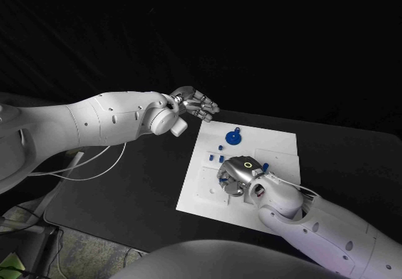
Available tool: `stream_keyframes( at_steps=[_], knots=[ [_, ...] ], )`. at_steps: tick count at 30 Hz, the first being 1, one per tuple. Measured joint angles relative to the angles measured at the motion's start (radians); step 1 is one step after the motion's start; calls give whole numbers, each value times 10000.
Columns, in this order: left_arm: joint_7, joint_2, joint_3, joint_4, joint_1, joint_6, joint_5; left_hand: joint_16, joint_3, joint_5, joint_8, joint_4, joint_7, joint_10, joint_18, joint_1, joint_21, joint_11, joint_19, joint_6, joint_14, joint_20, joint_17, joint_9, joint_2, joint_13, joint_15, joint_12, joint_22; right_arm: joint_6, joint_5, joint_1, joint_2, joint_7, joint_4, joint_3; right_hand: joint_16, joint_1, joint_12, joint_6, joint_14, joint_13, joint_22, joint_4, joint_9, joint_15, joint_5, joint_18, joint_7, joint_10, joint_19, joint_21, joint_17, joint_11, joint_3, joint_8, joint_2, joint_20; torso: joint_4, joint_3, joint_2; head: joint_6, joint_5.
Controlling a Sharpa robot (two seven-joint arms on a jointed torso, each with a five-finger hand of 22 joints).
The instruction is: Assemble the parts on the task board
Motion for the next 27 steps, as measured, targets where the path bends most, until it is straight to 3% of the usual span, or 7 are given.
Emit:
stream_keyframes(
  at_steps=[18, 22, 27],
  knots=[
    [-17, -75, -2, 61, 0, 1, -77, 0, 73, -1, 0, 12, 0, 0, 0, 0, 40, 0, 0, 0, 0, 0, 0, 0, 0, 0, 0, 0, 2, -912, 284, -65, -281, 37, 115, -6, 56, 59, 40, 141, 63, 134, -1, 77, 72, -61, -239, -1, -32, 146, 35, 130, 72, -3, -78, 121, 54, -34, -2, 1, 0, 78, -32],
    [-17, -172, -2, 129, 0, 2, -23, 0, 99, -1, 0, 39, -37, 40, 0, -19, 40, -40, 0, 37, 0, 0, 0, 0, -18, 0, 0, 0, 2, -1414, 600, -82, -425, 144, 242, 116, 55, 59, 39, 141, 63, 138, -2, 134, 62, -61, -299, 0, -32, 146, 37, 130, 72, -2, -242, 121, 54, -36, -5, 1, -1, 138, -44],
    [5, -356, -3, 265, 0, 38, 161, 0, 99, -2, 0, 40, -73, 161, 0, -42, 93, -92, 0, 73, 57, 0, 0, 0, -41, 0, -57, 0, 3, -2190, 1489, -113, -681, 462, 418, 374, 55, 58, -10, 141, 63, 142, -2, 192, 45, -61, -272, 0, -32, 146, 72, 130, 65, -1, -460, 126, 54, -70, -10, 5, -6, 222, -60]
  ],
)
